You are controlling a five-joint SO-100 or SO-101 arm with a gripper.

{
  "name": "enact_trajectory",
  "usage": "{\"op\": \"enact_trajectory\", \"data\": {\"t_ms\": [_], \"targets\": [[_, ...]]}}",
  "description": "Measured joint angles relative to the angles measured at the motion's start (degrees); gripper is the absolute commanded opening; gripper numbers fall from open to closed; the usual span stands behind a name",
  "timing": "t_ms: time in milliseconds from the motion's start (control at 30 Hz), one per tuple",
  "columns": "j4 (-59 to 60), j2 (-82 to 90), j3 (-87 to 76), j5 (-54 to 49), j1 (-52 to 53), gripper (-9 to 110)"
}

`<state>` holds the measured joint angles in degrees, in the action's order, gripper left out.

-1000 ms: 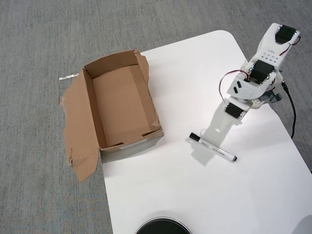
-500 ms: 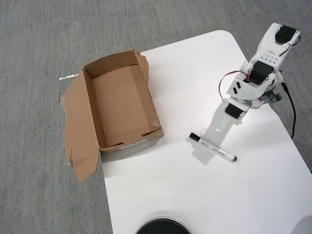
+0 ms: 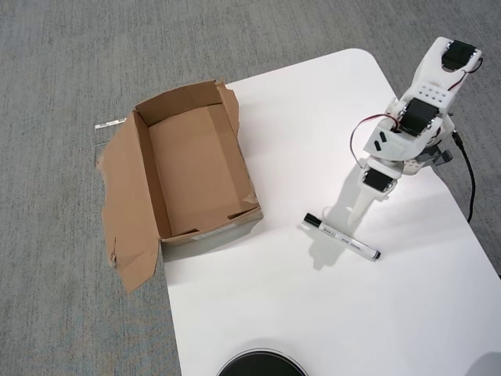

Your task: Grasp a pen and put it in the box.

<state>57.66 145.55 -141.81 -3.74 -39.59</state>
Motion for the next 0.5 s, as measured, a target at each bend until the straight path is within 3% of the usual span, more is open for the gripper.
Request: {"op": "enact_trajectory", "data": {"t_ms": [500], "targets": [[-1.58, -8.79, 0.0, 0.0, -3.16, 25]]}}
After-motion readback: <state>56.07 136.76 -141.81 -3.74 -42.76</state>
